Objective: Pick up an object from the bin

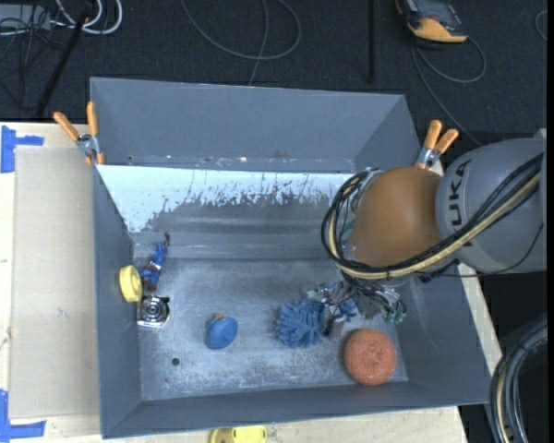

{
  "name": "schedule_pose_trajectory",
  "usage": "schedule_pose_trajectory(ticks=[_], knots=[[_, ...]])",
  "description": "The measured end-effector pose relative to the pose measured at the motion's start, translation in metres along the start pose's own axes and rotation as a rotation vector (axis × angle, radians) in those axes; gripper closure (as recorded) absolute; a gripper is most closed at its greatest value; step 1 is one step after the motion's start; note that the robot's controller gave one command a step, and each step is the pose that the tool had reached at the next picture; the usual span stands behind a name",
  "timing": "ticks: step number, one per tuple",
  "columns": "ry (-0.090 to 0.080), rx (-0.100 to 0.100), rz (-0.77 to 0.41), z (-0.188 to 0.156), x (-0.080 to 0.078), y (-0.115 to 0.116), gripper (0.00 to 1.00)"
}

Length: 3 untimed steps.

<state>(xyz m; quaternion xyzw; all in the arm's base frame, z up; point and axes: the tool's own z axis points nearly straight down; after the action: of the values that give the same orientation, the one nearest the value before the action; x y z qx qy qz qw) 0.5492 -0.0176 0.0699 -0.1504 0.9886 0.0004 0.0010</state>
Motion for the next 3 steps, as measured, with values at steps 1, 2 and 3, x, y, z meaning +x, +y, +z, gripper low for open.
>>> schedule_pose_trajectory(ticks=[1, 2, 3], knots=[[0.0, 0.0, 0.0, 0.0, 0.0, 0.0, 1.0], [0.005, -0.002, 0.001, -0.004, 0.001, 0.001, 1.0], [0.007, -0.002, 0.001, -0.021, 0.002, 0.001, 1.0]])
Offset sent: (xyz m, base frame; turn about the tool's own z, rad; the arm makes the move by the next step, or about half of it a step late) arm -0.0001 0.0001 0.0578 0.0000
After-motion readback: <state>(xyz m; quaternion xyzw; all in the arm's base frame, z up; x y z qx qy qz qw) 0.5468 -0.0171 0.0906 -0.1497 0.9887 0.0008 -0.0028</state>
